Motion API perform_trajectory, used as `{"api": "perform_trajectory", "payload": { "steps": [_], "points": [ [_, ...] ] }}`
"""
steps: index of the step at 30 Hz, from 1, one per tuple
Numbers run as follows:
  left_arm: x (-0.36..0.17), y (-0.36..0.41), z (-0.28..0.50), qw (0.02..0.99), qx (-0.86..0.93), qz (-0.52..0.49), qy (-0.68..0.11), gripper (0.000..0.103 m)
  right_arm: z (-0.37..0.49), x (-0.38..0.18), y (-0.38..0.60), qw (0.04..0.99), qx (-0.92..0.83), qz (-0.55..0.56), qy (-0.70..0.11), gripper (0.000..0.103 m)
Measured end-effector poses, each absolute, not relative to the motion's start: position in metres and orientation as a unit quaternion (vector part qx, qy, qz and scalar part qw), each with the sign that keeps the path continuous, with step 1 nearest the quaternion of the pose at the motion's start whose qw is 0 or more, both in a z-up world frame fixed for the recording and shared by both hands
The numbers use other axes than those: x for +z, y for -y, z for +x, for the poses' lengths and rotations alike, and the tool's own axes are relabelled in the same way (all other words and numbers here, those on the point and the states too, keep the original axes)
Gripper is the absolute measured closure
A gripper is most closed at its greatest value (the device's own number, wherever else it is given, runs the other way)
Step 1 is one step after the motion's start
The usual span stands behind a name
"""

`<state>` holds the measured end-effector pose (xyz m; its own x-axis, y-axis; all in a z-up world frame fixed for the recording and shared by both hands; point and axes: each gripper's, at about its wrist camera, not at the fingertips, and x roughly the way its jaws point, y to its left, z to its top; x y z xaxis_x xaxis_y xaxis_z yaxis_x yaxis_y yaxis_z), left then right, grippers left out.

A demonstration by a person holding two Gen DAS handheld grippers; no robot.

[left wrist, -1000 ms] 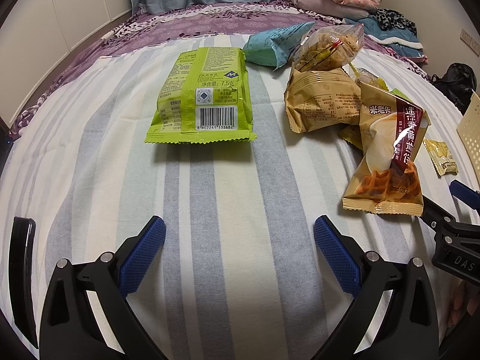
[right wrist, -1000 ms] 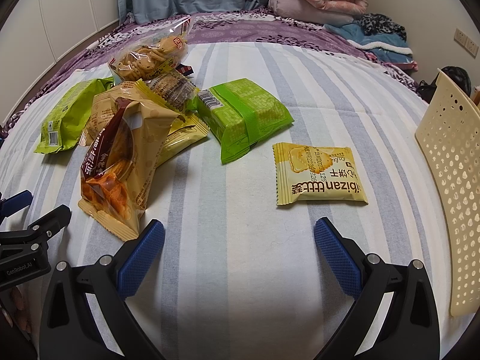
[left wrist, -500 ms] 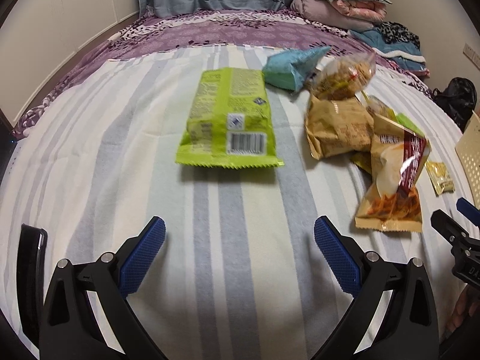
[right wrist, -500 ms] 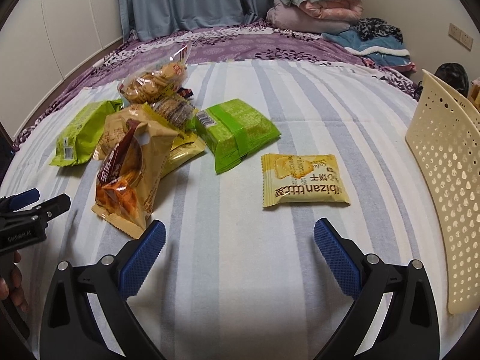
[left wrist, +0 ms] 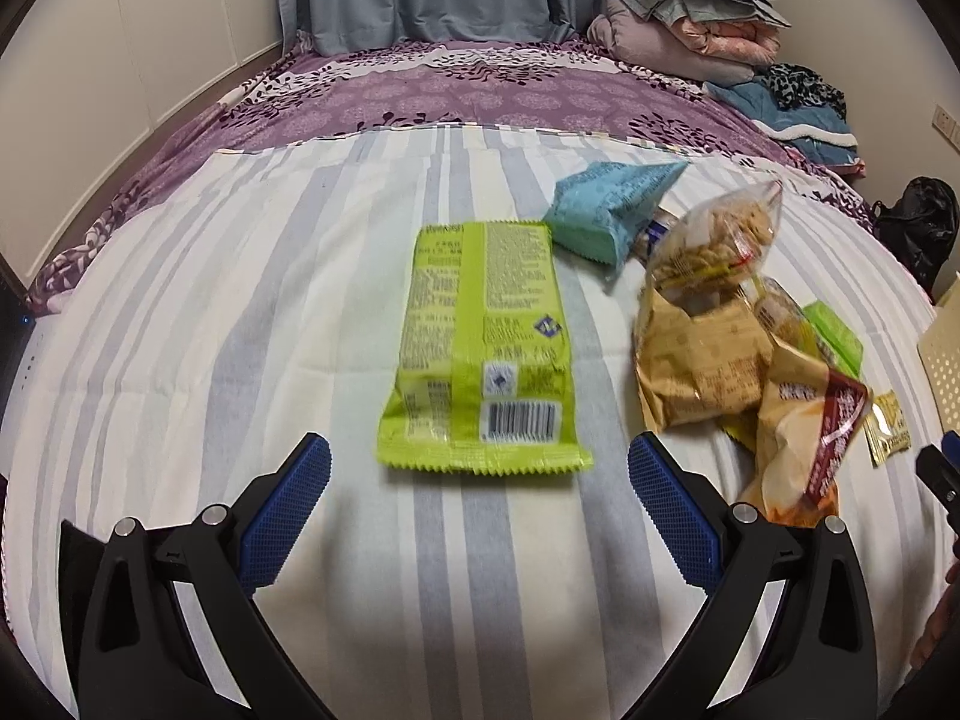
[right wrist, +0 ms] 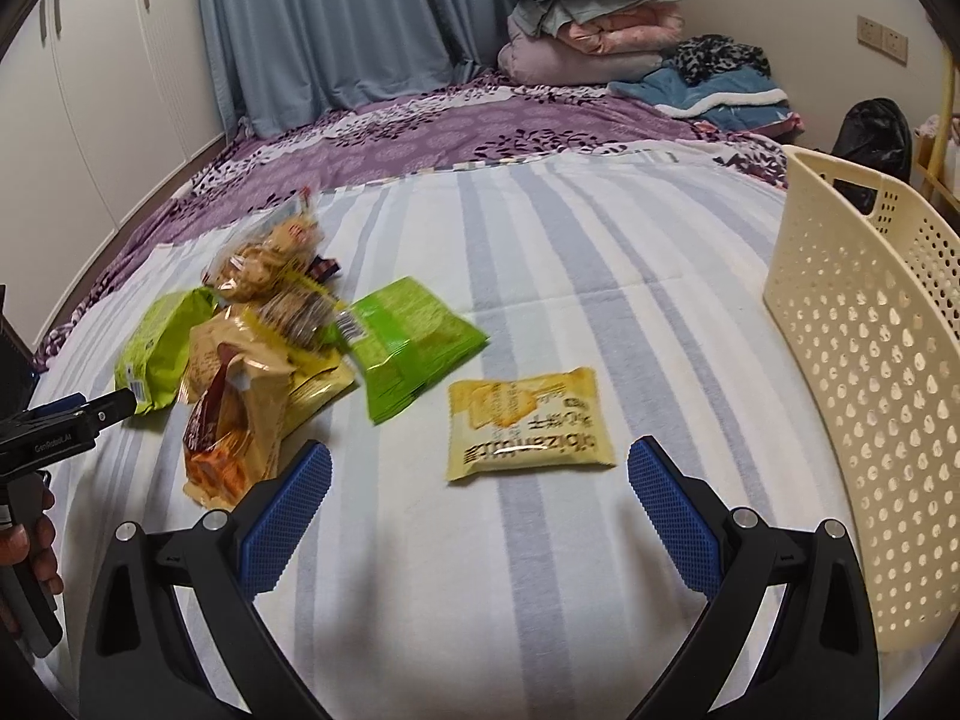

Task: Organize snacks
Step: 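Grasp the yellow cookie packet with the right gripper while the left grasps the green biscuit bag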

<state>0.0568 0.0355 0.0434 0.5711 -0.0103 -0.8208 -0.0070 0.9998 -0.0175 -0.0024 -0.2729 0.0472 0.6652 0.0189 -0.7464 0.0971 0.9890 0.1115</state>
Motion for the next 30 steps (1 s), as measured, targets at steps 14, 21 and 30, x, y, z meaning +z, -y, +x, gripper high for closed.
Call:
{"api": "perform_trajectory", "payload": {
  "steps": [14,21,30],
  "points": [
    [0.033,-0.037,0.112,0.879,0.001,-0.017,-0.476,0.002,0.028,0.022,0.286,0.893,-0.036,0.048,-0.446,0.007],
    [0.024,-0.036,0.131,0.874,0.005,-0.015,-0.486,0.002,0.046,0.008,0.278,0.88,-0.035,0.016,-0.473,0.023],
    [0.012,-0.041,0.143,0.869,0.007,-0.022,-0.495,0.002,0.042,0.009,0.275,0.883,-0.035,0.01,-0.468,0.035]
  ]
}}
